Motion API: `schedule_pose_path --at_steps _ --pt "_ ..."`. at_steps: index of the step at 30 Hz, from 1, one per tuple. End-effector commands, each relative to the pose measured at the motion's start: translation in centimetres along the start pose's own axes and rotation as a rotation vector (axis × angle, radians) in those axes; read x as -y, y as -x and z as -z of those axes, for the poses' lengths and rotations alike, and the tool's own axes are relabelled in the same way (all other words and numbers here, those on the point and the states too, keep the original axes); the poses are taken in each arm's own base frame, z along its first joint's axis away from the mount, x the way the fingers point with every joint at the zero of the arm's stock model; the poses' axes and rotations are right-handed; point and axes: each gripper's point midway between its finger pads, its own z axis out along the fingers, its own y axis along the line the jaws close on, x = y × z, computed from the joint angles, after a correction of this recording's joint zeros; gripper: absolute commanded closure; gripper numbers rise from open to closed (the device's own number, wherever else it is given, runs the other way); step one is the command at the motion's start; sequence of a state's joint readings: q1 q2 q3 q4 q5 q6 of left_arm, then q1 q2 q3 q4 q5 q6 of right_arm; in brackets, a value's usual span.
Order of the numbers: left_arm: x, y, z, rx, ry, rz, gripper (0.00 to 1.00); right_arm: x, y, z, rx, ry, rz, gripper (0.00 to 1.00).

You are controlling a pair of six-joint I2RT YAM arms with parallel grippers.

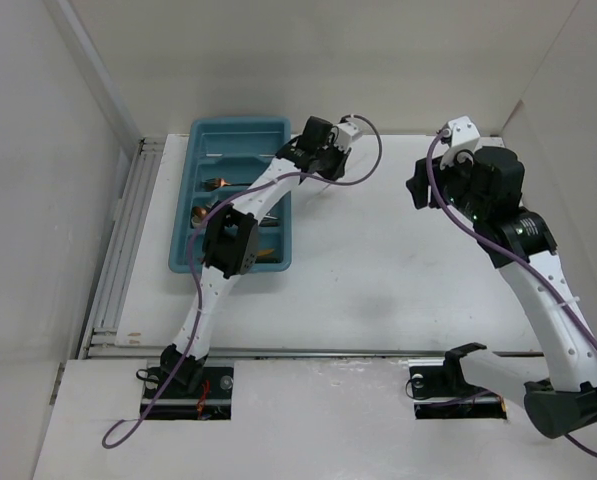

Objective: Sort the eating utensils into containers

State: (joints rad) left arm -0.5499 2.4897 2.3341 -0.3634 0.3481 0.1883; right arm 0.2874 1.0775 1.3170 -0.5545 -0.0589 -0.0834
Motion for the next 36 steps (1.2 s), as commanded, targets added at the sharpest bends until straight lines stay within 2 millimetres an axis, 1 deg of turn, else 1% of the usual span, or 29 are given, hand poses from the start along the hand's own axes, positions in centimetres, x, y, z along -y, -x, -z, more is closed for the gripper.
schedule_pose_path --at_steps 1,3,4,5,6,7,10,11,12,13,14,15,16,17,18,20,21,23,24,25,26,27,28,29,30,31,32,34,36 --pt "0.6 8.8 4.8 0.211 0.022 -0.136 1.0 0.4 1.9 0.8 0.083 -0.013 0.013 0.34" --pt "-0.4 10.6 5.8 0.253 0.08 -0.222 1.0 0.2 2.1 0.7 0.092 -0.004 0.014 0.34" --pt "-1.0 12.2 6.8 0.3 0.102 -0.258 1.0 0.2 2.1 0.7 0.092 -0.004 0.014 0.34" --pt "-1.5 13.1 7.5 0.322 0.137 -0.286 1.0 0.0 2.5 0.7 0.105 0.007 0.016 0.34" --pt "-2.7 13.9 8.4 0.347 0.167 -0.33 1.0 -0.1 2.2 0.3 0.095 0.017 0.015 0.34" --pt "-4.3 15.6 10.2 0.396 0.224 -0.357 1.0 -0.1 2.3 0.0 0.1 0.017 0.016 0.34" --pt "-7.0 17.1 12.6 0.426 0.319 -0.463 1.0 -0.5 2.7 -0.4 0.113 0.038 0.009 0.34" --pt "-8.2 17.9 14.1 0.449 0.356 -0.489 1.0 -0.6 2.4 -0.8 0.103 0.048 0.008 0.34" --pt "-9.1 18.1 14.6 0.455 0.378 -0.514 1.0 -0.6 2.4 -1.2 0.103 0.048 -0.001 0.34" --pt "-9.7 18.4 15.4 0.459 0.399 -0.537 1.0 -0.8 3.2 -1.1 0.125 0.059 0.002 0.34" --pt "-11.4 17.9 15.9 0.439 0.434 -0.583 1.0 -0.8 2.9 -1.5 0.113 0.06 0.001 0.34" --pt "-12.1 18.5 16.9 0.45 0.462 -0.614 1.0 -1.0 2.8 -2.0 0.111 0.07 -0.008 0.34" --pt "-12.9 17.9 16.9 0.432 0.464 -0.639 1.0 -1.1 2.6 -2.3 0.103 0.079 -0.009 0.34" --pt "-13.7 17.6 17.0 0.426 0.467 -0.662 1.0 -1.1 3.1 -2.5 0.115 0.079 -0.008 0.34" --pt "-15.9 16.4 17.4 0.407 0.485 -0.67 1.0 -1.1 3.2 -3.0 0.107 0.08 -0.017 0.34" --pt "-17.4 15.3 17.5 0.401 0.456 -0.742 1.0 -1.2 3.8 -3.4 0.112 0.089 -0.017 0.34" --pt "-19.4 13.6 17.4 0.375 0.457 -0.751 1.0 -1.1 3.6 -4.2 0.098 0.089 -0.018 0.34" --pt "-20.9 12.5 17.0 0.373 0.435 -0.793 1.0 -1.2 4.6 -4.6 0.109 0.1 -0.016 0.34" --pt "-21.8 11.2 16.1 0.359 0.416 -0.794 1.0 -1.2 4.5 -5.0 0.099 0.1 -0.018 0.35" --pt "-23.0 10.4 16.5 0.354 0.411 -0.795 1.0 -1.4 4.3 -5.8 0.083 0.112 -0.028 0.35" --pt "-22.6 10.4 16.5 0.379 0.366 -0.807 1.0 -1.4 4.3 -6.1 0.073 0.113 -0.029 0.35" --pt "-22.9 9.5 16.0 0.374 0.342 -0.822 1.0 -1.3 4.9 -6.2 0.077 0.112 -0.029 0.37" --pt "-23.5 8.1 15.8 0.363 0.321 -0.825 1.0 -1.3 4.8 -6.8 0.067 0.113 -0.03 0.37" --pt "-23.1 7.5 15.2 0.369 0.292 -0.844 1.0 -1.3 4.9 -7.0 0.066 0.113 -0.041 0.37" --pt "-23.3 6.5 14.9 0.372 0.266 -0.85 1.0 -1.3 4.9 -7.0 0.066 0.113 -0.041 0.37" --pt "-23.2 6.2 14.9 0.364 0.269 -0.878 1.0 -1.3 5.1 -7.3 0.067 0.113 -0.041 0.37" --pt "-23.2 4.5 14.0 0.338 0.248 -0.864 1.0 -1.3 5.3 -7.6 0.067 0.113 -0.051 0.37" --pt "-23.3 3.9 14.3 0.326 0.24 -0.88 1.0 -1.3 5.5 -7.8 0.068 0.113 -0.051 0.37" --pt "-23.1 2.2 13.6 0.292 0.214 -0.872 1.0 -1.3 5.5 -7.8 0.068 0.114 -0.06 0.37"
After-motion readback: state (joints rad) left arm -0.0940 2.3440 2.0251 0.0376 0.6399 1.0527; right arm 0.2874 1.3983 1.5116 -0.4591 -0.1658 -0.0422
